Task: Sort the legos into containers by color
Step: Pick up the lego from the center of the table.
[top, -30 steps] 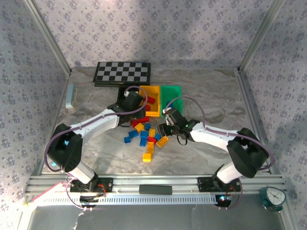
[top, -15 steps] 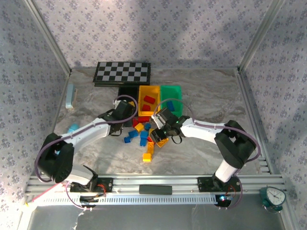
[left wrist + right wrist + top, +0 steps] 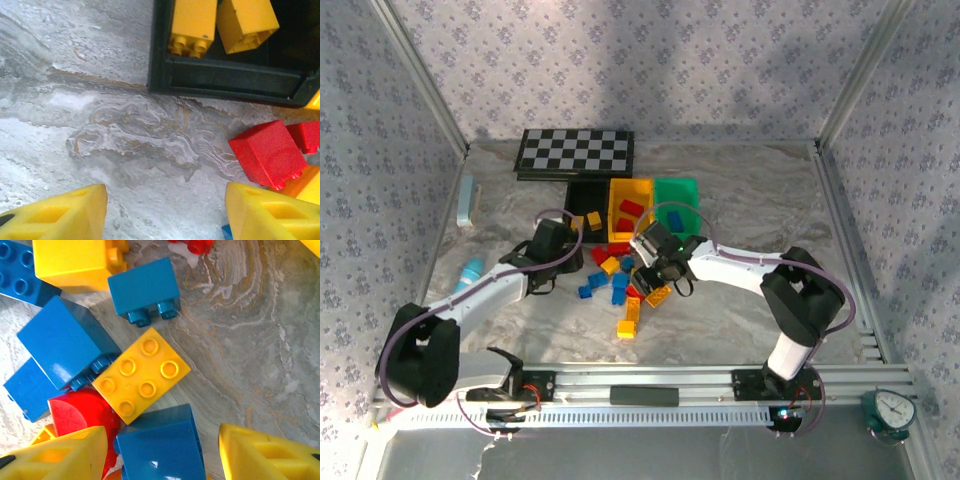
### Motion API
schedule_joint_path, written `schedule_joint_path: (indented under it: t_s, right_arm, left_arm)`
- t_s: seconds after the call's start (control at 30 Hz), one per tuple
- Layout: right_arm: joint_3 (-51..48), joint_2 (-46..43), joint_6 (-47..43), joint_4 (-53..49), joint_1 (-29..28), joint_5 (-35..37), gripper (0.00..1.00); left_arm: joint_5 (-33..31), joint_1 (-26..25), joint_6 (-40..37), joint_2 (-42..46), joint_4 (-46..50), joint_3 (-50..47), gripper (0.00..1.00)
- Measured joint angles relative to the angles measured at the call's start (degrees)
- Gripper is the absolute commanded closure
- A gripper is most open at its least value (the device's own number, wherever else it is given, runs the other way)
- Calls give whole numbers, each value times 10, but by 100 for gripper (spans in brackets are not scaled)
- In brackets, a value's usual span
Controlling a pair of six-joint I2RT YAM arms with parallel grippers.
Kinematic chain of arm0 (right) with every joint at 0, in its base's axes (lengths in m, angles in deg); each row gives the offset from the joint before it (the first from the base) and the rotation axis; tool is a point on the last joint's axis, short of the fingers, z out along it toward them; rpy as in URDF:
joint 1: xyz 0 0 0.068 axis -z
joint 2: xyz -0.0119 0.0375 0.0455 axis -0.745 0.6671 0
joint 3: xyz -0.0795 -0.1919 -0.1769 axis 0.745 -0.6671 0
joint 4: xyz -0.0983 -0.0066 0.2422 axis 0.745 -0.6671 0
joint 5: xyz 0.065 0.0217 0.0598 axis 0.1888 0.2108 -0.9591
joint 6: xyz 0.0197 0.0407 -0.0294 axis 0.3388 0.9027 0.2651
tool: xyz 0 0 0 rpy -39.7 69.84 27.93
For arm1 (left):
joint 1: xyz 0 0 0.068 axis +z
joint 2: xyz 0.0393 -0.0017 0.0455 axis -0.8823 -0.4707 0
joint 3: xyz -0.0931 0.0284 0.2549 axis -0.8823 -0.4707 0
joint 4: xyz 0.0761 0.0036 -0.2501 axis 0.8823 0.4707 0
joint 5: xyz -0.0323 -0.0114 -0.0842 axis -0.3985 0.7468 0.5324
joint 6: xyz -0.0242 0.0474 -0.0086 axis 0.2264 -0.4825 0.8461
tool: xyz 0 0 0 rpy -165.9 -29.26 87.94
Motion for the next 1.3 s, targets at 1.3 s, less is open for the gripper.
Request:
schedule_joint_path:
  t_s: [1.3]
  right_arm:
    - [-21,-124,73,1,48,49,56]
  left_arm:
    - [83,63,-23,3,-57,-33,36]
